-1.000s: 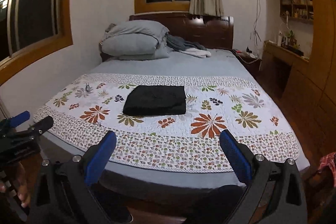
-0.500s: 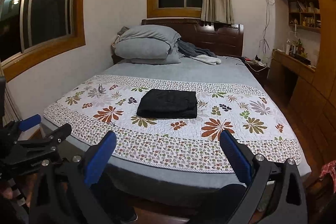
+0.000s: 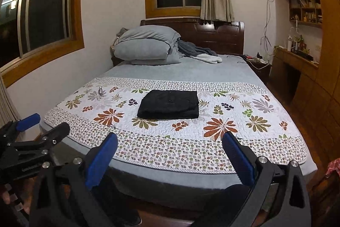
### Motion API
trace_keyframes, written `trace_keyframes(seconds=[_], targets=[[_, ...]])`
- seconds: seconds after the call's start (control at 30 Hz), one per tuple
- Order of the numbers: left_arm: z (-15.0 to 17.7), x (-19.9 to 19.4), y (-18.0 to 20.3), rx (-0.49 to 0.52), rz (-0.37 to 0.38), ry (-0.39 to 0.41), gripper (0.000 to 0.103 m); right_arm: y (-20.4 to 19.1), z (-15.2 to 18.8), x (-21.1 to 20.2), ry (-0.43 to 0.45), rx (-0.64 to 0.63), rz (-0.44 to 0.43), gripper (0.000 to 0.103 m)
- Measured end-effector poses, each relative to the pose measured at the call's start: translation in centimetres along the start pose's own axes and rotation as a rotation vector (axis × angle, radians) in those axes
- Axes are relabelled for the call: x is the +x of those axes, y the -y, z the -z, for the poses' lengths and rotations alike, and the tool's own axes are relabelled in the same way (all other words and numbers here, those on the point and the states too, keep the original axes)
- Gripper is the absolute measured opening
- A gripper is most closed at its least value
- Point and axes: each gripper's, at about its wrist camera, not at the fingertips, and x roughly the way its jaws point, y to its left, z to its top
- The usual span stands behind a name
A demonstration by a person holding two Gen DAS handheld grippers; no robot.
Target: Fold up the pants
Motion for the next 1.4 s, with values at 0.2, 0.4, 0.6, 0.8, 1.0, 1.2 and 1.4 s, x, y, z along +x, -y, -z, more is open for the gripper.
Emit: trace_keyframes(seconds=[0.2,0.4,0.6,0.8,1.0,1.2,1.4], targets=[[0.0,0.6,0.0,-0.022,0.073,-0.005,0.100,0.5,0.2,0.9,-0.015,0.011,-0.001,0.099],[0.1,1.8,0.4,0.003,0.014,-0.015,0.100,0.6,0.1,1.6,-0.019,0.012,0.000,0.099],[0.2,2.7,0.4,0.009,-0.004,-0.028,0.100,0.4,0.1,2.4,-0.030,0.008,-0.004,0.099],[0.1,2.6,0.5,0.009,-0.009,-0.026,0.100,0.1,0.1,2.5,-0.030,0.004,-0.006,0.099],[0.1,2.3,0.7,0.013,-0.018,-0.020,0.100,0.0,0.1,2.3,-0.026,0.003,-0.007,0.099],[0.2,2.1,0.8,0.005,-0.003,-0.014,0.100,-0.2,0.1,2.3,-0.030,0.002,-0.008,0.099],[0.3,2.1,0.5,-0.012,0.010,0.003,0.100,-0.1,0.0,2.4,-0.033,0.006,-0.006,0.099]])
